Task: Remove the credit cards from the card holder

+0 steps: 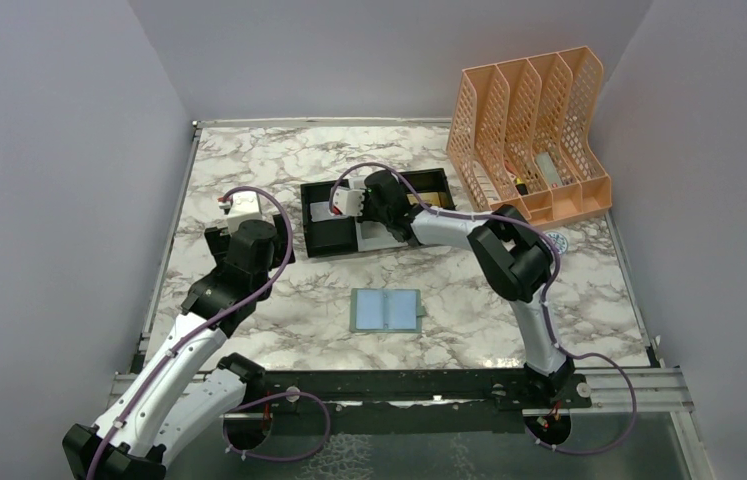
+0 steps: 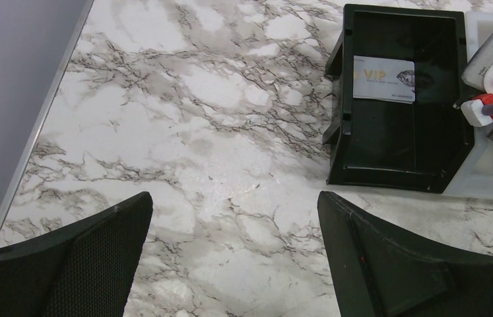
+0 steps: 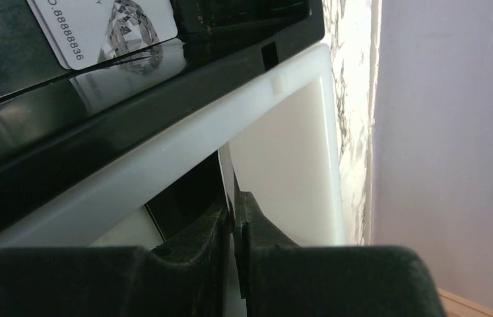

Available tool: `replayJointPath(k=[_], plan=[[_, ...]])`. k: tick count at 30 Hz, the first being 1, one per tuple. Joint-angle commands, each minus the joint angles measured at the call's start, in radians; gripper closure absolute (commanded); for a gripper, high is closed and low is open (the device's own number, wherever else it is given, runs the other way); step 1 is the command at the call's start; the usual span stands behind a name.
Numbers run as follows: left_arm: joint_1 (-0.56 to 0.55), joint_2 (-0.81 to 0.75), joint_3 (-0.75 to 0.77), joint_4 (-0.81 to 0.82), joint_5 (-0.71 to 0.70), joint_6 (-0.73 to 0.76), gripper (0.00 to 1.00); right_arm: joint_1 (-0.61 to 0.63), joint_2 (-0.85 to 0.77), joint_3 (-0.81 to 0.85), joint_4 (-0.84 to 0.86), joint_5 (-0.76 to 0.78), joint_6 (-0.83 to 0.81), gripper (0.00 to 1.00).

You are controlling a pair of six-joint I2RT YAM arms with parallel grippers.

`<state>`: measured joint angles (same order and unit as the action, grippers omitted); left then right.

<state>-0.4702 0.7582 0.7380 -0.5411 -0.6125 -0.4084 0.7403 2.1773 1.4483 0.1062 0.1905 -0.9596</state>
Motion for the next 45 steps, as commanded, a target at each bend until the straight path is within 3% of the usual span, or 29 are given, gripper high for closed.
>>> replayJointPath(k=[1, 9, 11, 15, 45], plan=[[0.007, 0.002, -0.011, 0.006, -0.016, 0.013, 0.01, -0.004, 0.004, -0.009, 0.047, -0.053, -0.033, 0.89], [0.008, 0.019, -0.008, 0.007, -0.008, 0.017, 0.01, -0.023, -0.009, -0.016, -0.036, -0.117, -0.032, 0.75], [0.008, 0.019, -0.009, 0.007, -0.006, 0.018, 0.01, -0.029, -0.015, -0.017, -0.064, -0.131, -0.026, 0.64], [0.008, 0.021, -0.009, 0.007, -0.002, 0.019, 0.01, -0.04, -0.032, -0.021, -0.105, -0.154, -0.009, 0.57], [0.007, 0.057, -0.005, 0.007, 0.039, 0.026, 0.01, -0.064, -0.103, 0.01, -0.218, -0.287, 0.089, 0.47]])
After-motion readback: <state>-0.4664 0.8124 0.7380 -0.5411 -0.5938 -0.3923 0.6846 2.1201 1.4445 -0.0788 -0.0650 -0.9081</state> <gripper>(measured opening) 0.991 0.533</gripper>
